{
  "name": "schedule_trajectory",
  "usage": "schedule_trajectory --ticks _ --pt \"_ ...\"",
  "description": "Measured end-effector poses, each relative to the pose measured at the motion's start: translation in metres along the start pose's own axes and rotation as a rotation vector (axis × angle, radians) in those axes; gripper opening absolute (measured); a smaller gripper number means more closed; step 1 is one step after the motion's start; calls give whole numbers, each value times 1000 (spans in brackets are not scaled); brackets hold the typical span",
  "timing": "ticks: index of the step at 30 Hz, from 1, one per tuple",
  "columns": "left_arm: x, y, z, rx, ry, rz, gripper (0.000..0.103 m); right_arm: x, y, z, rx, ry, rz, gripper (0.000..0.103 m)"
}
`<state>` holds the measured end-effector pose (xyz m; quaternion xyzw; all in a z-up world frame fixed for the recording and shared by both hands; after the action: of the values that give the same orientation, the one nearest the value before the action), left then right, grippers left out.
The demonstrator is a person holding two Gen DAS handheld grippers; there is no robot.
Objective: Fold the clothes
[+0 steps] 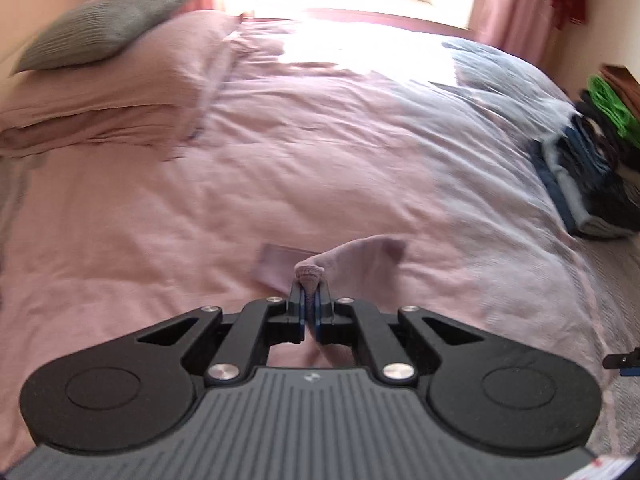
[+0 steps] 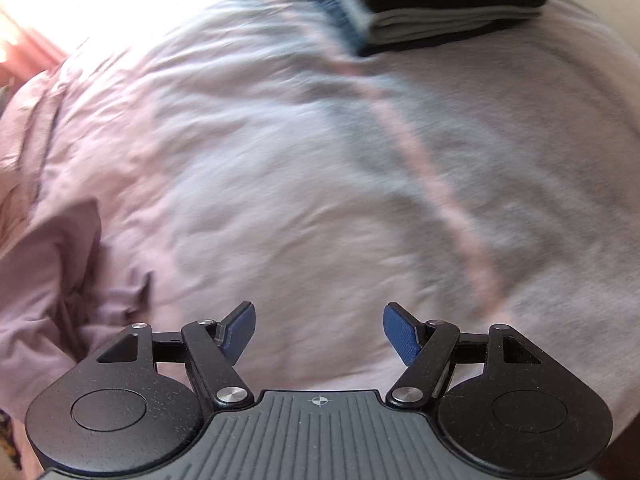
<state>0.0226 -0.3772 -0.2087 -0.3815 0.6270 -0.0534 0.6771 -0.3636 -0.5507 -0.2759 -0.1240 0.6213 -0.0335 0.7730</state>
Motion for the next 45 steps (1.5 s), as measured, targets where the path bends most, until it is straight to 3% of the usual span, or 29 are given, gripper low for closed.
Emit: schedule_trajectory --ticks 3,8,13,16,18,22,23,24,25,28,31,34,39,45 --pt "-45 13 77 -95 -117 -5 2 8 25 44 12 -98 50 68" --pt "-65 70 161 -208 -210 107 2 28 83 102 106 -261 173 68" --pt "-53 130 206 -259 -196 228 2 51 141 124 237 -332 270 68" --pt "-44 148 215 -238 -160 252 2 65 167 124 309 -338 267 67" --pt "-38 151 218 -229 -130 262 2 71 178 122 337 -355 225 56" --pt "-28 155 228 -198 -79 270 2 85 196 135 286 -383 173 52" --pt "-25 155 231 -195 -65 275 2 89 202 140 249 -362 168 44" --pt "-23 156 234 -194 -54 278 2 91 205 145 218 -358 164 16" --pt "-21 157 236 -193 -46 284 2 92 207 151 194 -378 172 0" --pt "-21 153 242 -200 -11 287 2 60 197 161 193 -445 88 0" --pt "-39 127 242 -201 44 218 2 1 160 169 264 -546 -30 0" --pt "-60 84 236 -194 112 123 2 -67 102 194 225 -621 -197 0" --pt "-82 -25 213 -100 219 -103 2 -149 -3 245 121 -634 -419 0" --pt "-99 -178 188 -31 259 -366 2 -244 -111 298 50 -648 -704 0"
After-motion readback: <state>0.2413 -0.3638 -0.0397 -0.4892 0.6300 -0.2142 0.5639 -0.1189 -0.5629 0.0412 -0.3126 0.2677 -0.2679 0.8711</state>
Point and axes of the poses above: each gripper's, at about its wrist camera, not at the fingertips, and x roughly the way its jaws point, z to its left, y to its underside, the point moved 4 cm from there along x, roughly the way its jaws point, and after that the axes turned 5 degrees about y, right-handed, at the moved point
